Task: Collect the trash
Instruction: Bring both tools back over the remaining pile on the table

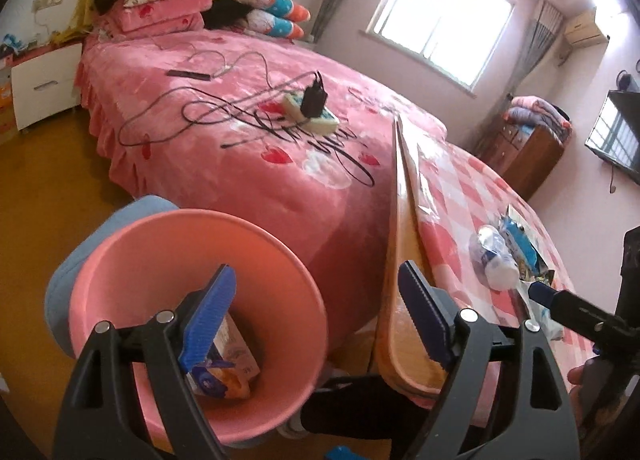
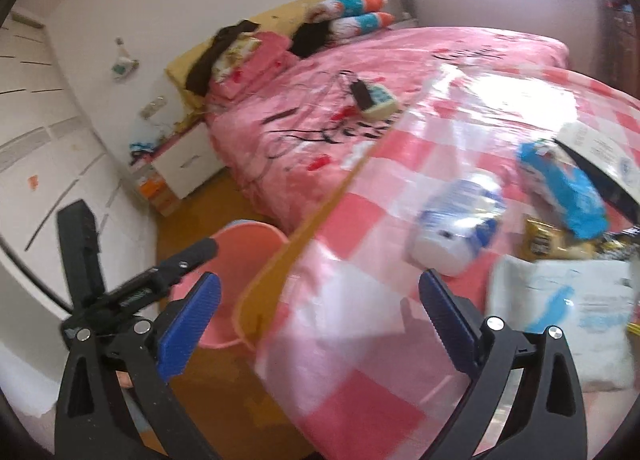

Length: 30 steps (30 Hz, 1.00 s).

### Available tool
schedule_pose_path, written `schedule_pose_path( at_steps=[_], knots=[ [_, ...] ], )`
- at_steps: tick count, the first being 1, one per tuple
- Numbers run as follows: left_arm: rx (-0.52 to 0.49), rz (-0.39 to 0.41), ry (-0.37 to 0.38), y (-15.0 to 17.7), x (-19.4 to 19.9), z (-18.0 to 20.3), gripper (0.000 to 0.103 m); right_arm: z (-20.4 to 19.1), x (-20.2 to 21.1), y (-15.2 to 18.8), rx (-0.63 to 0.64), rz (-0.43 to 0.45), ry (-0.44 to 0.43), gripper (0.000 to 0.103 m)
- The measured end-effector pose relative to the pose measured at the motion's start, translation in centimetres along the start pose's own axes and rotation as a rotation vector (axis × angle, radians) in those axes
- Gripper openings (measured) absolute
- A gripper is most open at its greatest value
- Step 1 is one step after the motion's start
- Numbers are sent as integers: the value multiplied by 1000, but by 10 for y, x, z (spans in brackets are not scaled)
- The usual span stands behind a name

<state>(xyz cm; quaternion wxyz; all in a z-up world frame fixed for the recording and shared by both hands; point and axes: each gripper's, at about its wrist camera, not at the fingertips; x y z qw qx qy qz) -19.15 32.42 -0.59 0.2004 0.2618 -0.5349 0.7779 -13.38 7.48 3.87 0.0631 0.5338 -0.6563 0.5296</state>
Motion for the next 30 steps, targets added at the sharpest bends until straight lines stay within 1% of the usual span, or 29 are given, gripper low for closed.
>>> schedule_pose_path(
  at_steps=[2, 6, 8, 11, 14, 22, 26, 30],
  knots=[
    [9, -10, 6, 0, -1, 5, 84, 9, 5, 1, -19, 13, 23, 98],
    [-7, -30, 8, -1, -1, 22, 84, 29, 20, -1, -54, 61, 48, 98],
    [-12, -39, 9, -2, -1, 30, 84, 37, 30, -1, -64, 98, 55, 98],
    [-16, -33, 27, -3, 0, 41, 84, 45, 43, -4, -65, 142, 81, 98],
    [-44, -23, 28, -4, 2, 56, 84, 53, 54, -4, -66, 176, 103, 98],
    [-141, -57, 48, -6, -1, 99, 84, 78, 74, -8, -85, 231, 138, 98],
    [-158, -72, 63, -5, -2, 115, 84, 88, 84, -8, -79, 260, 168, 98],
    [-184, -83, 80, -6, -4, 133, 84, 104, 94, -8, -99, 277, 172, 98]
  ],
)
Point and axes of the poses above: each gripper's, at about its wrist camera, not at the fingertips, and x roughly against the way its jaws point, z to its right, y to its underside, and after that the axes turned 6 degrees about -x, right-handed
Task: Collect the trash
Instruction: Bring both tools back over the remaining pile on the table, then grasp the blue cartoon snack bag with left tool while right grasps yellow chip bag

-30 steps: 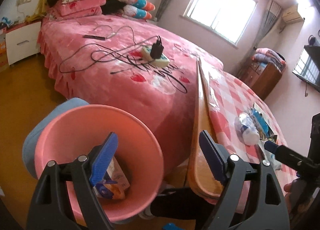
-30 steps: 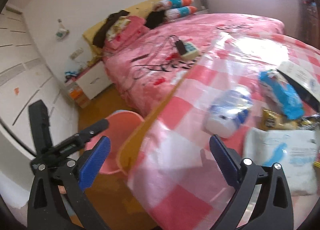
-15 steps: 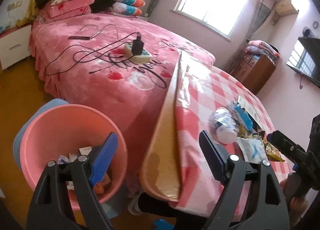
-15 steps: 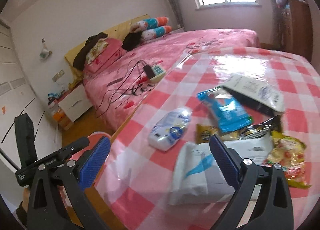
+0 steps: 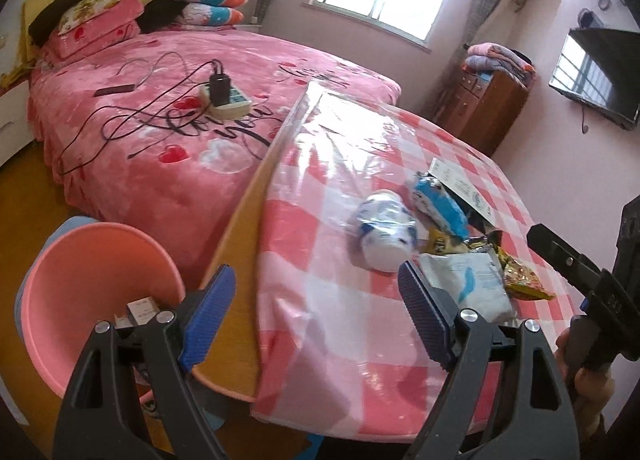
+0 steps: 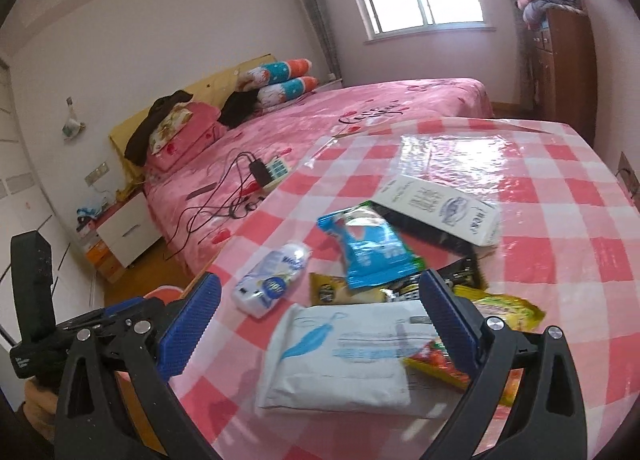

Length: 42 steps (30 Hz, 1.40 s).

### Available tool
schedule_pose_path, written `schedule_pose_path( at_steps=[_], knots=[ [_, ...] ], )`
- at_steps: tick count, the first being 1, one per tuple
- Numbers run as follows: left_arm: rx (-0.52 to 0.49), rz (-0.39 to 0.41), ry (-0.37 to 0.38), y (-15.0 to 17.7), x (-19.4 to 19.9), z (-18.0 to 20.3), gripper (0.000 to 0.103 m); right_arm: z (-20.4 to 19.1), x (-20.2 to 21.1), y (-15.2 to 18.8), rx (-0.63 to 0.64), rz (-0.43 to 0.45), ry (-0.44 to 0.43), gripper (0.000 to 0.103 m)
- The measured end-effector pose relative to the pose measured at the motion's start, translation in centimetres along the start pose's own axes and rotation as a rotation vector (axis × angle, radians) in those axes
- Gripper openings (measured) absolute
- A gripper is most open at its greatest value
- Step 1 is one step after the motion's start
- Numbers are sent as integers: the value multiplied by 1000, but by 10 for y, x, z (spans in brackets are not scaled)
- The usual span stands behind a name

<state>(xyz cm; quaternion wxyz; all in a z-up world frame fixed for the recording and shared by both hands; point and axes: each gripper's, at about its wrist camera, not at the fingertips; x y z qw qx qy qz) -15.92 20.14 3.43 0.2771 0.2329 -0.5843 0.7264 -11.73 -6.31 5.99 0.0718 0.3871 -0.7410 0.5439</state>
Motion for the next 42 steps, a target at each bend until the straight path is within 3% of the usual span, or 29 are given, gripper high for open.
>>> schedule_pose_path(
  at_steps=[21, 30, 38, 42],
  knots=[
    [-163, -59, 87, -23, -24, 92, 84, 78, 27, -15, -147, 38, 55, 98],
    [-185, -137, 145, -31, -51, 127, 84, 120, 27, -15, -271, -8, 115, 98],
    [-167, -211, 154, -45, -85, 150, 84, 145, 31, -13, -348, -35, 80, 98],
    [-155, -236, 123, -55, -103, 156, 84, 142, 30, -9, -345, -63, 56, 98]
  ],
)
Point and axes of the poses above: each gripper's, at about its wrist camera, not at the fingertips, and x roughly against the way its jaws point, z to its right, y to its underside, and after that the axes turned 6 degrees about -x, right-handed
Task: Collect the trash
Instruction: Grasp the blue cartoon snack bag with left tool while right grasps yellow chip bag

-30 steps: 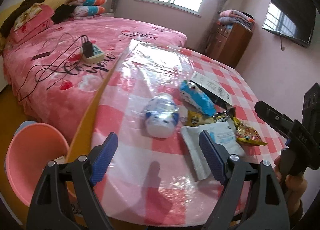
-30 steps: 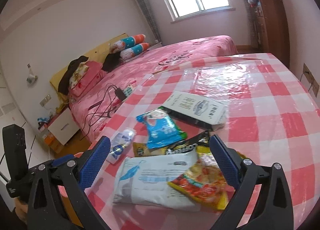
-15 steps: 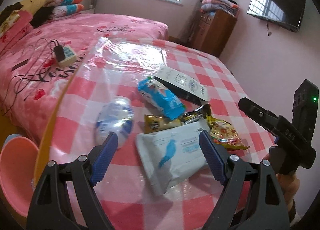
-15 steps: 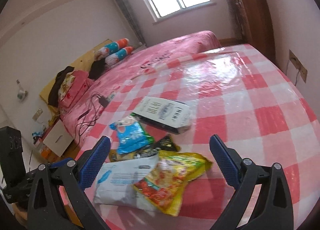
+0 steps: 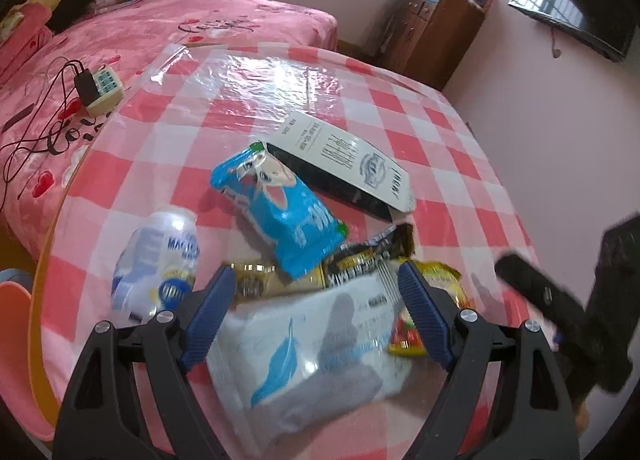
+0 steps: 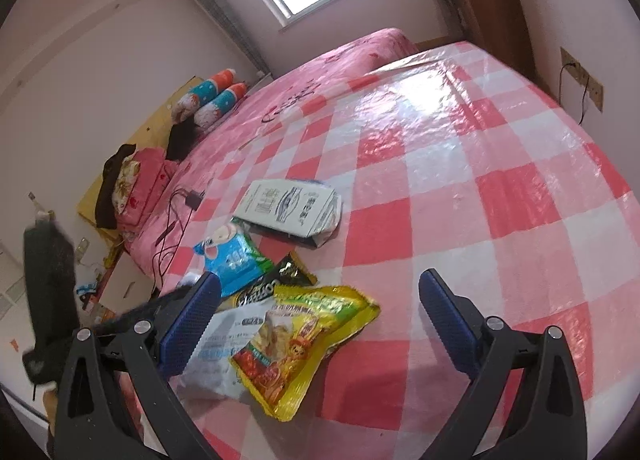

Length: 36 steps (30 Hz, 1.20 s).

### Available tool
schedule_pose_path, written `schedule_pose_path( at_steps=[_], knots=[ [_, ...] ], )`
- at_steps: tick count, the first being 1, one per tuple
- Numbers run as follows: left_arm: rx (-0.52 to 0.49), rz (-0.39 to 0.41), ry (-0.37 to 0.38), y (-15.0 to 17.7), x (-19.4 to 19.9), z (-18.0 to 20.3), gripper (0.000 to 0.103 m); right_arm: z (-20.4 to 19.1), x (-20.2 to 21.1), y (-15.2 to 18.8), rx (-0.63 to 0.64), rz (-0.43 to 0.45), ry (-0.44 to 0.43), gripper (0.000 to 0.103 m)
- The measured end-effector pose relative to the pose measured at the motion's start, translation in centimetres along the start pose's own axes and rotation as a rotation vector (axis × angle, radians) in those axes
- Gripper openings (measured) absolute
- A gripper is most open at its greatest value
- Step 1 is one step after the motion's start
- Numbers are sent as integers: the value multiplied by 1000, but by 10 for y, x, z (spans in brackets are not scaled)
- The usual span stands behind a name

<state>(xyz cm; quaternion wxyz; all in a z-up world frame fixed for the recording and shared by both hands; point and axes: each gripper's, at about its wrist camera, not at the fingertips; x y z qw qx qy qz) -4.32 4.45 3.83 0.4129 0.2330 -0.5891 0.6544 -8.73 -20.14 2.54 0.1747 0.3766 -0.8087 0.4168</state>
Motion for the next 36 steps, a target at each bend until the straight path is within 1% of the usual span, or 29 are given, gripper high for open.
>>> schedule_pose_path(
  at_steps=[5, 11, 13, 15, 21, 23, 24, 25, 26, 27, 31, 32, 36],
  knots=[
    [28, -29, -41, -20, -19, -2, 84, -6, -4, 7, 24, -29, -12, 98],
    [52, -51, -89, -35, -36, 0, 84, -8, -9, 13, 40, -56, -31, 97],
    [59, -60, -107, -37, -41, 1, 84, -9, -12, 14, 52, -65, -29, 95],
    [70, -68, -122, -37, -46, -1, 84, -11, -16, 17, 63, -82, -30, 85],
    [98, -75, -165, -39, -56, -4, 83, -10, -24, 20, 80, -105, -14, 84],
    [101, -75, -179, -39, -59, -4, 79, -10, -26, 20, 85, -111, -20, 84],
    [102, -77, -184, -40, -60, -4, 74, -11, -27, 20, 89, -112, -20, 83],
    [106, -83, -194, -40, -61, -4, 72, -12, -28, 21, 92, -115, -20, 81],
    [110, -87, -198, -40, -63, -5, 70, -14, -30, 21, 99, -123, -20, 75],
    [113, -87, -194, -40, -65, -6, 69, -15, -31, 21, 105, -123, -11, 71],
    [111, -77, -190, -39, -63, -8, 63, -20, -36, 21, 135, -121, 25, 65],
    [111, -72, -185, -39, -63, -9, 63, -20, -36, 21, 140, -121, 33, 61],
    [101, -55, -175, -37, -61, -8, 56, -21, -38, 21, 165, -122, 54, 58]
  ],
)
Point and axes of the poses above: each gripper's, at about its wrist camera, not at the fingertips, and x roughly against the way its jaws point, z to its right, y to its underside, and after that the axes turned 6 degrees about -x, right-handed
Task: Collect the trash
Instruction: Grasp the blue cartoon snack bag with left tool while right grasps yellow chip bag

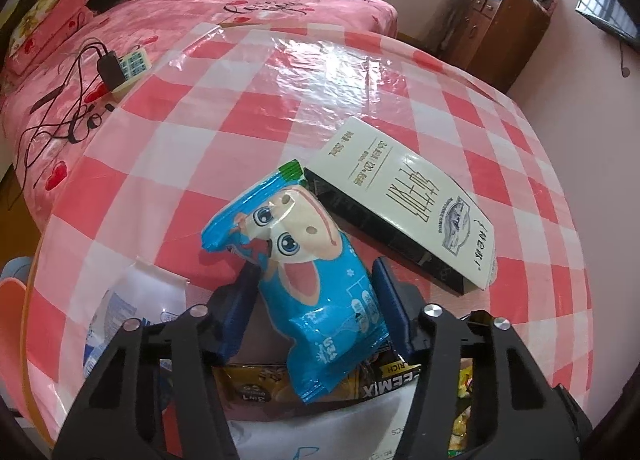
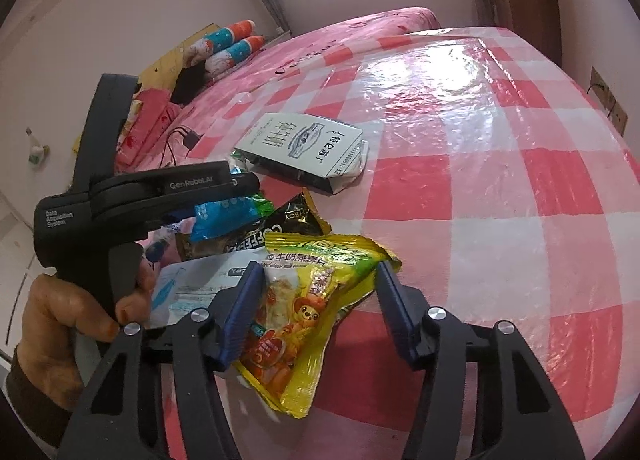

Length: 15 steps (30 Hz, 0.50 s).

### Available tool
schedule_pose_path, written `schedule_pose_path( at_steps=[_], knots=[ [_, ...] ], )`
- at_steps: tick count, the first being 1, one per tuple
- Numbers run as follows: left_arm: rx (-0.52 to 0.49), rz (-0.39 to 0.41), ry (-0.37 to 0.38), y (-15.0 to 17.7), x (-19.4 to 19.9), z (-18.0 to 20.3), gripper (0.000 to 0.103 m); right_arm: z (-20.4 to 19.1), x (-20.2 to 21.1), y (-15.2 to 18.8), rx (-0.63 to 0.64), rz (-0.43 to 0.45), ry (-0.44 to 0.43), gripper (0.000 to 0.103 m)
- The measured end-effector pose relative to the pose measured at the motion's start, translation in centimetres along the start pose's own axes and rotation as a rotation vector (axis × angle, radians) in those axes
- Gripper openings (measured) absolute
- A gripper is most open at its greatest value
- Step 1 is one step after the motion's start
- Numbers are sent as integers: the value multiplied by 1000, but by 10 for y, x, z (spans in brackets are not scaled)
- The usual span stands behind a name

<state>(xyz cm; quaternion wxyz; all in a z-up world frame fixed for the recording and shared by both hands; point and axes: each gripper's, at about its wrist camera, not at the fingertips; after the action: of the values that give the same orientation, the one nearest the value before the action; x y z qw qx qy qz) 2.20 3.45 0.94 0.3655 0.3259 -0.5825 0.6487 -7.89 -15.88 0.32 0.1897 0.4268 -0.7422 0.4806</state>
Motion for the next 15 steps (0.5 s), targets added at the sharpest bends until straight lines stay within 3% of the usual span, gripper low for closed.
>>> schedule_pose_path(
  at_steps=[7, 11, 15],
  knots=[
    [18, 18, 32, 4, 4, -7, 51, -1, -1, -2, 32, -1, -2, 52],
    [35, 28, 60, 7, 10, -13, 49, -1, 2, -4, 31, 13, -36, 36],
    [46, 40, 79, 10, 18, -19, 49, 3, 2, -6, 15, 11, -58, 34]
  ],
)
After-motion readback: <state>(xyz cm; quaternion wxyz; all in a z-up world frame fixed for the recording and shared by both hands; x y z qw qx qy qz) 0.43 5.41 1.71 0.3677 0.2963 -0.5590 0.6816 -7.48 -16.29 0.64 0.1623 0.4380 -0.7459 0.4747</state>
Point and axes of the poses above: each gripper's, at about its wrist camera, not at the fingertips, and x roughly against the way its jaws point, z to its right, y to its underside, and after that the axes turned 6 degrees about -x, right-handed
